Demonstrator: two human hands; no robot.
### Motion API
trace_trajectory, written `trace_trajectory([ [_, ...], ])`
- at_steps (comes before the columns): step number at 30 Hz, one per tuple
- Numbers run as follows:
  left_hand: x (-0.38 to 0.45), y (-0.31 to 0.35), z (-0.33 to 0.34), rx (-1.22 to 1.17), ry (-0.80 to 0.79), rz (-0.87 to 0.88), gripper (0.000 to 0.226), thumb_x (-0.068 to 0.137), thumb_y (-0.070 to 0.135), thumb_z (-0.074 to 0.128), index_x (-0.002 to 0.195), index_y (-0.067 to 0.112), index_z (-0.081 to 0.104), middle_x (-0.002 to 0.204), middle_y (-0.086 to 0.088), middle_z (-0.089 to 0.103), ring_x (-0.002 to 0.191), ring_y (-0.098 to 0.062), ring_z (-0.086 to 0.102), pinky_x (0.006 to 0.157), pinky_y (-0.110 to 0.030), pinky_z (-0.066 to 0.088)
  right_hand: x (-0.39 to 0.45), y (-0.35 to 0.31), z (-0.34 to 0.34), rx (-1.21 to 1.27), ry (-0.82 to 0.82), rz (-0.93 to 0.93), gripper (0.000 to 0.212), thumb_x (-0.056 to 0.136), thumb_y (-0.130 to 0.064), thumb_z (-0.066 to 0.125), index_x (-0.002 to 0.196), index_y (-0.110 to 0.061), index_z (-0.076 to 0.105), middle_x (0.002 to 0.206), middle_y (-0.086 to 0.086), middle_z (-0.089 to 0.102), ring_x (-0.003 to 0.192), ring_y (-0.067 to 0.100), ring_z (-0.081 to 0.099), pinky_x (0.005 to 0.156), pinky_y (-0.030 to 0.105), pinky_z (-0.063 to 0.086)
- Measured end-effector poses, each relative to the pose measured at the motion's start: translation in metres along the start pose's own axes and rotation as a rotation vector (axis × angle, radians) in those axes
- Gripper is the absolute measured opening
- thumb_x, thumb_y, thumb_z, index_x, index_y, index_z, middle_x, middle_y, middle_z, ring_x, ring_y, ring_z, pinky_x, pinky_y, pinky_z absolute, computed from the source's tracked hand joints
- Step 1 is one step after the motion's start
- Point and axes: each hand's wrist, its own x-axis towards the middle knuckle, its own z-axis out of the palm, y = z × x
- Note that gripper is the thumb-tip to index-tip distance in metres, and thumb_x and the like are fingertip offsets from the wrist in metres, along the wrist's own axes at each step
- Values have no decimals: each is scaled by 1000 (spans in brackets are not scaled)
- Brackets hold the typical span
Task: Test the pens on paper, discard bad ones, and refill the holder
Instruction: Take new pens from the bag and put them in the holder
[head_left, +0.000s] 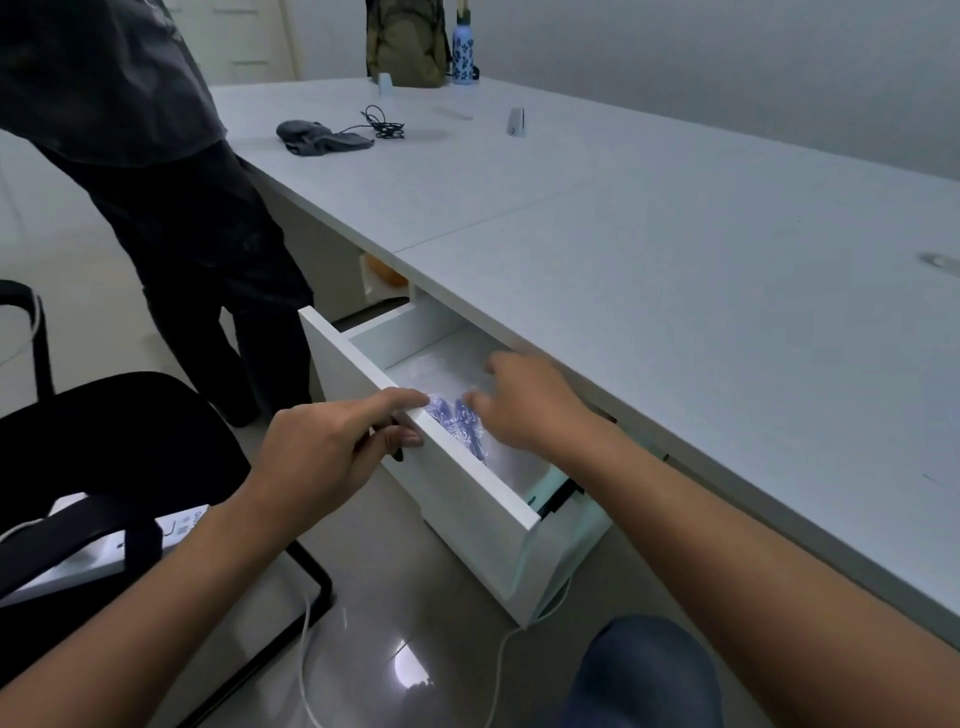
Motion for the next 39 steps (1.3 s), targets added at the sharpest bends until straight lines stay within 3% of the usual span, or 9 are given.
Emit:
trace_trajectory([
  [4, -2, 0, 0, -34, -7, 22, 30, 98, 38, 62, 127, 36, 68, 85, 42, 60, 77, 11, 68, 59, -23, 56, 34, -10, 30, 62, -170, 231, 90, 94, -67, 62, 150, -2, 35, 149, 19, 49, 134, 39, 53, 106, 46, 48],
  [9, -2, 0, -2, -43, -11, 31, 30, 99, 36, 61, 127, 34, 69, 86, 38, 65, 79, 12, 67, 62, -20, 56, 67, -14, 42, 283, -244, 319, 88, 97, -66, 59, 149, 3, 44, 145, 19, 57, 131, 38, 57, 105, 45, 50],
  [12, -3, -1, -1, -80, -20, 11, 30, 99, 31, 64, 129, 33, 68, 88, 32, 72, 82, 14, 69, 66, -22, 59, 70, -19, 28, 440, -337, 343, 71, 94, -51, 74, 134, 5, 57, 111, 25, 71, 97, 37, 72, 75, 40, 54],
  [15, 0, -1, -1, -94, -36, 4, 32, 100, 29, 64, 131, 34, 68, 90, 31, 74, 87, 14, 70, 69, -22, 59, 70, -26, 21, 377, -444, 278, 46, 94, -44, 75, 94, 1, 63, 74, 21, 61, 58, 29, 59, 57, 32, 47],
  [19, 2, 2, 0, -70, -18, 20, 29, 100, 33, 63, 129, 32, 69, 92, 29, 74, 87, 13, 70, 68, -21, 59, 71, -30, 17, 491, -237, 81, 23, 98, -19, 66, 106, -1, 77, 85, 13, 66, 59, 20, 54, 49, 21, 44],
  [21, 4, 4, 1, -43, -10, 28, 29, 101, 35, 62, 129, 32, 69, 93, 26, 74, 88, 10, 69, 69, -21, 58, 65, -28, 6, 513, -143, 11, 25, 103, -14, 55, 112, -7, 78, 99, 10, 74, 60, 16, 56, 42, 17, 43],
  [27, 14, 17, 14, -15, 77, 67, 34, 99, 31, 68, 132, 26, 72, 98, 17, 75, 87, -4, 72, 70, -29, 60, 32, -11, -48, 528, 174, -46, 31, 101, -2, 50, 112, -12, 77, 103, 3, 73, 66, 21, 70, 51, 28, 61],
  [34, 28, 41, 47, 37, 229, 93, 30, 97, 31, 72, 125, 20, 76, 96, 12, 78, 84, -9, 74, 71, -32, 60, -18, 33, -139, 742, 600, -120, 21, 110, -15, 52, 114, -6, 70, 109, 9, 77, 74, 28, 76, 45, 27, 58],
  [39, 42, 71, 66, 74, 317, 80, 17, 92, 35, 78, 100, 20, 81, 87, 11, 79, 71, -11, 74, 69, -28, 57, -73, 73, -179, 756, 706, -134, 20, 110, -18, 52, 112, -7, 69, 94, -4, 82, 43, 19, 62, 44, 27, 54],
])
